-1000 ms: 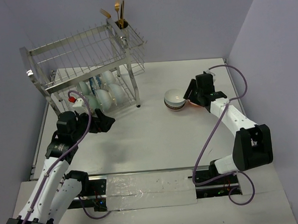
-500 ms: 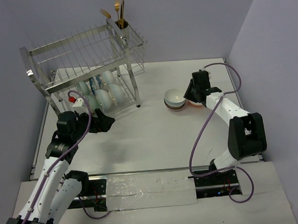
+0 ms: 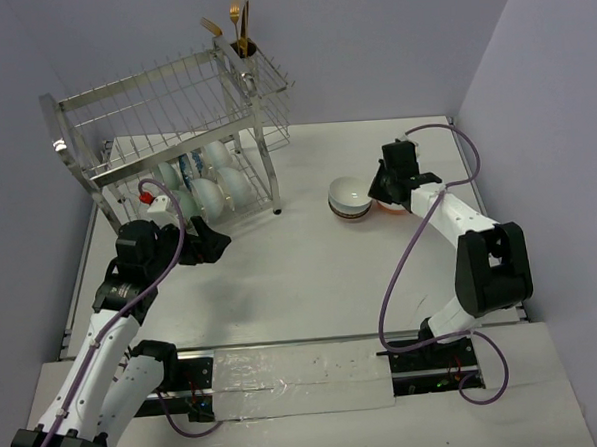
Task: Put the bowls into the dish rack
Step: Pick up the bowl from the bowl.
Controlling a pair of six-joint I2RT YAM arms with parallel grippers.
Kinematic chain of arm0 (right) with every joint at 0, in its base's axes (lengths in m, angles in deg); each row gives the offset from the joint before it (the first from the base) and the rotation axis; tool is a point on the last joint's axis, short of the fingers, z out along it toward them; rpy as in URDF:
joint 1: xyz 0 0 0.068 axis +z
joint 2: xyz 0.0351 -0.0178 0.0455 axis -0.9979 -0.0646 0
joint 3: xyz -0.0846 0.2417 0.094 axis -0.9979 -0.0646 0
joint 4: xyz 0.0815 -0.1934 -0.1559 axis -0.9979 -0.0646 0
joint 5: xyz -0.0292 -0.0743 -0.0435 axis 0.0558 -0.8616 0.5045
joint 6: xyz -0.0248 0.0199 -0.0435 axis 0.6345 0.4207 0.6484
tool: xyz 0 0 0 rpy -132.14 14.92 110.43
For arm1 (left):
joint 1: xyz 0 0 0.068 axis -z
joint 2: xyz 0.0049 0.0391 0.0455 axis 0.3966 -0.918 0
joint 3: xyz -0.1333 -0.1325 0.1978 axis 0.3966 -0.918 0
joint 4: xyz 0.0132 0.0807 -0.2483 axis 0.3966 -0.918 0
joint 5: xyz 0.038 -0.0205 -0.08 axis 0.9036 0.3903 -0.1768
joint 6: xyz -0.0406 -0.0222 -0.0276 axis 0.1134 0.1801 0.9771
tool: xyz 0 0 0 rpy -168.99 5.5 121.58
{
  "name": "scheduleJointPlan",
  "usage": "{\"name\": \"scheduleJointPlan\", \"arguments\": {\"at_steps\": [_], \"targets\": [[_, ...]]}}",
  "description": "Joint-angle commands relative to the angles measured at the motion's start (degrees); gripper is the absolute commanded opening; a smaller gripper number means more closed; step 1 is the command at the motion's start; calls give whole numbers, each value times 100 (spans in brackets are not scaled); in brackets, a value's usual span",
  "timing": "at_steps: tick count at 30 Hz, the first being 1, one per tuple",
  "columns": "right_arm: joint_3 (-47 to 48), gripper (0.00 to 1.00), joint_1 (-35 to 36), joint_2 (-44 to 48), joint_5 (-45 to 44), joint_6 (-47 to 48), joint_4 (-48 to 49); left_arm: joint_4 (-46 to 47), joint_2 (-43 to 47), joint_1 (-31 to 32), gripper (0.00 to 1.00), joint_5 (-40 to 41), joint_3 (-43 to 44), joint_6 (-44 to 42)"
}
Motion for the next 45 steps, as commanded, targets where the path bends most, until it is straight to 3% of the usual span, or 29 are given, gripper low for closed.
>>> {"name": "scheduleJointPlan", "arguments": {"at_steps": [1, 7, 27, 33, 35, 42, 45], "targets": [[295, 0, 127, 329, 3, 167, 87, 122, -4, -17, 99, -55, 114, -118], [479, 0, 171, 339, 30, 308, -167, 122, 5, -34, 99, -55, 105, -118], [1226, 25, 180, -522, 364, 642, -1416, 95, 5, -43, 99, -12, 88, -118], [1358, 28, 172, -663, 373, 694, -1636, 87, -21, -60, 99, -20, 97, -119], [1376, 27, 172, -672, 373, 703, -1645, 86, -30, -61, 99, -20, 97, -119], [1410, 1, 172, -321, 329, 668, -1557, 69, -39, -69, 99, -11, 97, -118], [1393, 0, 180, -84, 311, 651, -1417, 78, -39, -87, 99, -12, 97, -110]]}}
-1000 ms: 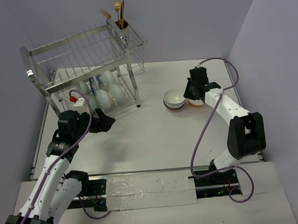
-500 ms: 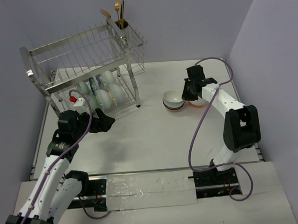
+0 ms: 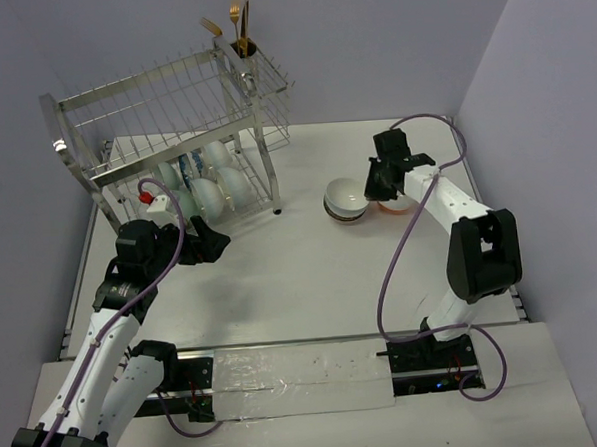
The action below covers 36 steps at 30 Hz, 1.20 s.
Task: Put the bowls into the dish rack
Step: Pick up the bowl from the bowl, then place the bowl at the center of the board.
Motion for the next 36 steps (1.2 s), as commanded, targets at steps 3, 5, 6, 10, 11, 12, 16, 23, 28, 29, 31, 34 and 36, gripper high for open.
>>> {"name": "scheduleJointPlan", "arguments": {"at_steps": [3, 5, 6, 10, 11, 12, 16, 23, 28, 29, 31, 34, 36], "targets": [[66, 0, 51, 831, 14, -29, 455, 113, 14, -45, 99, -3, 97, -92], [4, 0, 51, 1077, 40, -29, 588, 113, 14, -45, 99, -12, 88, -75], [-14, 0, 69, 1165, 58, -3, 701, 122, 23, -45, 99, -20, 88, -66], [-58, 0, 401, 1560, -65, 155, 852, 165, 31, -45, 99, -64, 79, -83], [-58, 0, 525, 1596, -178, 190, 852, 174, 31, -45, 99, -125, 70, -92], [-84, 0, 674, 1649, -241, 260, 922, 192, 40, -45, 99, -134, 62, -92], [-321, 0, 1456, 1816, -189, 314, 1299, 245, 75, -28, 99, -248, 35, -118], [-690, 0, 2616, 1360, -136, 234, 1748, 219, 181, 401, 99, -258, 96, -233], [-884, 0, 2969, 877, -109, 278, 1942, 8, 49, 1157, 99, 251, 307, -557], [-901, 0, 3013, 806, -144, 348, 1959, -27, -38, 1298, 99, 322, 386, -610], [-963, 0, 3092, 649, -188, 445, 2038, -133, -126, 1667, 99, 506, 448, -768], [-1068, 0, 3162, 446, -110, 629, 2170, -195, -346, 2124, 99, 586, 536, -1023], [-1138, 0, 3206, 314, -127, 682, 2240, -186, -408, 2415, 99, 717, 527, -1172]]}}
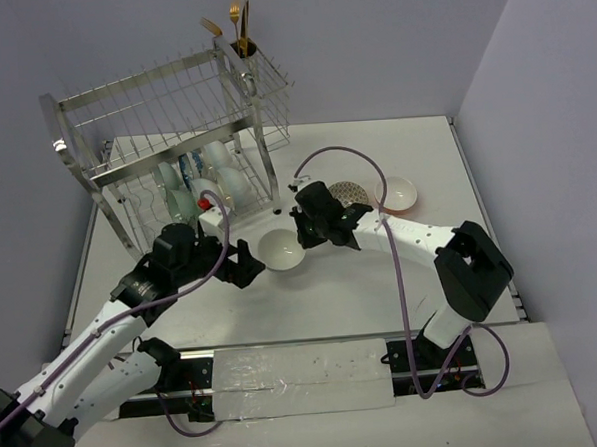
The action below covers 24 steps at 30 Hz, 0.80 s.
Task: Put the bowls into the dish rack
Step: Place the bowl at the center of the board, then pick up the bowl from the center of the board.
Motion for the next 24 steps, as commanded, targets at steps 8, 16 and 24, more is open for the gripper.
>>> {"name": "scheduleJointPlan", "arguments": {"at_steps": [8, 16, 24], "targets": [[-380, 0, 241, -229, -226, 244, 928, 63, -622, 690, 99, 601, 335, -432], [-433, 26, 294, -54, -551, 261, 841, 108, -1088, 1095, 99, 970, 458, -397], [-407, 73, 285, 877, -674, 323, 490, -85, -1597, 1657, 99, 1436, 879, -503]]}}
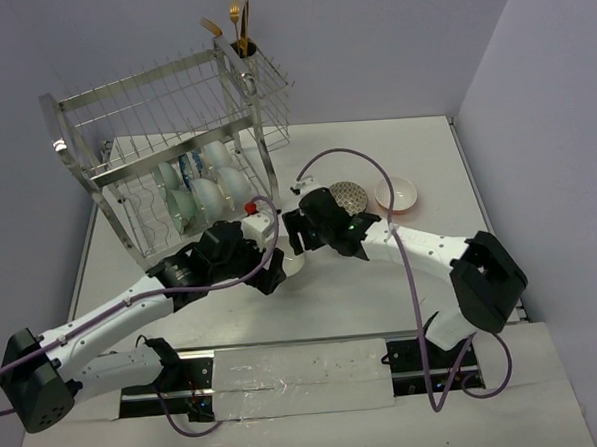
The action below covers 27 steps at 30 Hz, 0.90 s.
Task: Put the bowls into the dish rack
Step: Pick up the bowl from the center of the board.
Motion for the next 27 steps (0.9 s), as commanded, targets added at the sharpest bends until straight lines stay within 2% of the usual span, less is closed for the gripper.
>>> {"name": "scheduleJointPlan", "arguments": {"at_steps": [1, 5, 7, 10, 14, 20, 23, 27], "targets": [[120, 77, 21, 679, -516, 41, -101, -46, -267, 239, 98, 333, 447, -190], [129, 85, -259, 1118, -1508, -283, -837, -231, -724, 468, 94, 351, 799, -120], [7, 89, -470, 1259, -1792, -670, -1128, -371, -1040, 643, 90, 631, 1018, -67], [-448, 93, -1085, 1672, -1514, -1004, -1245, -363, -1401, 898, 84, 1026, 1204, 12], [-1161, 96, -1884, 2489, -1090, -1434, -964, -222, -2006, 1022, 76, 1115, 1457, 214], [-1865, 99, -2246, 3421, -1134, -1585, -594, -688, -2894, 1294, 71, 1510, 2108, 442], [-1997, 100, -2334, 3632, -1134, -1577, -524, -916, -3237, 1347, 65, 1651, 2354, 522], [-2068, 100, -2387, 3659, -1047, -1533, -480, -1407, -3572, 1347, 52, 1941, 2688, 653]]}}
